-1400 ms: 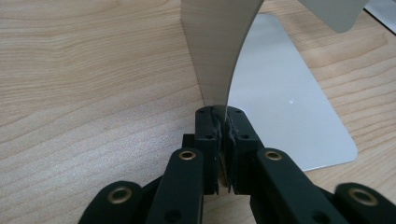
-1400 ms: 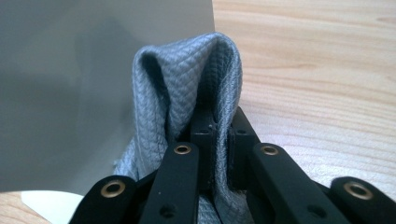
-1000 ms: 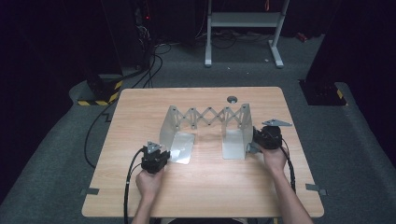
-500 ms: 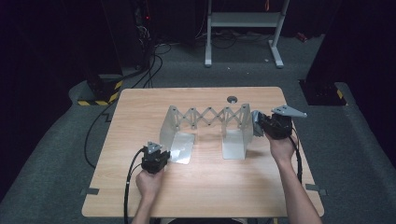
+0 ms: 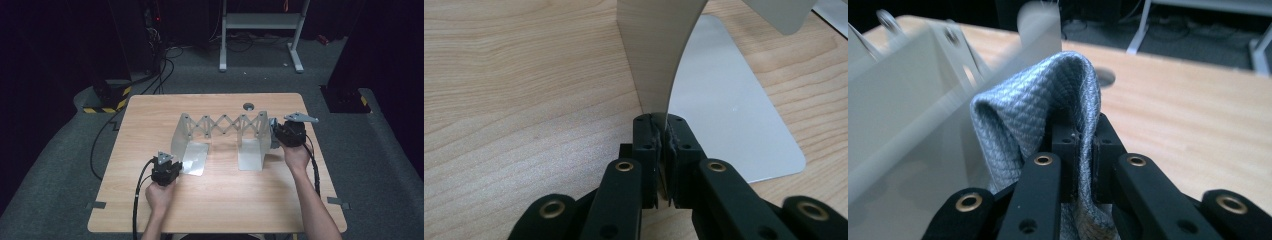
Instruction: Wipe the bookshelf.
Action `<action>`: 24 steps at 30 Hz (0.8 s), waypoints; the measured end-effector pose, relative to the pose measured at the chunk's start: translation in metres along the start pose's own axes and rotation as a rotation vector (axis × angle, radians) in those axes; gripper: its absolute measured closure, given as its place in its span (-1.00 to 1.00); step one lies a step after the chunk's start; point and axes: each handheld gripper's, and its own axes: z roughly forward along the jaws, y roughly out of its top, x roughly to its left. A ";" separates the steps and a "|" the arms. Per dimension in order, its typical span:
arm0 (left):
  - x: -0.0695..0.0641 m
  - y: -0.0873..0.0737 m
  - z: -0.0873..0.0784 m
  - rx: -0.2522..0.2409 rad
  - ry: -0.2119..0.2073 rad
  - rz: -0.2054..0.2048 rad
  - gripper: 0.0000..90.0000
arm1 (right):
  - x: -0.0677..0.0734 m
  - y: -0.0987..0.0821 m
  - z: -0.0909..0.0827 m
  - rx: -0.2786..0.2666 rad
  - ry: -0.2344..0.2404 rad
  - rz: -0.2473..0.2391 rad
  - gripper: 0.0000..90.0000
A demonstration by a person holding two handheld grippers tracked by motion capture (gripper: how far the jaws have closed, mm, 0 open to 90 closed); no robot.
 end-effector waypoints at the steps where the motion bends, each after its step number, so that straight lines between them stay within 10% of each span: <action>1: 0.000 0.000 0.000 0.001 0.000 0.001 0.88 | -0.001 -0.004 0.003 0.015 0.003 0.008 0.89; 14: 0.000 0.000 0.000 0.000 -0.001 -0.003 0.88 | -0.010 -0.056 0.050 0.193 0.020 0.098 0.89; 24: 0.000 0.000 0.000 0.001 -0.006 -0.006 0.88 | -0.009 -0.042 0.033 0.113 0.018 0.071 0.89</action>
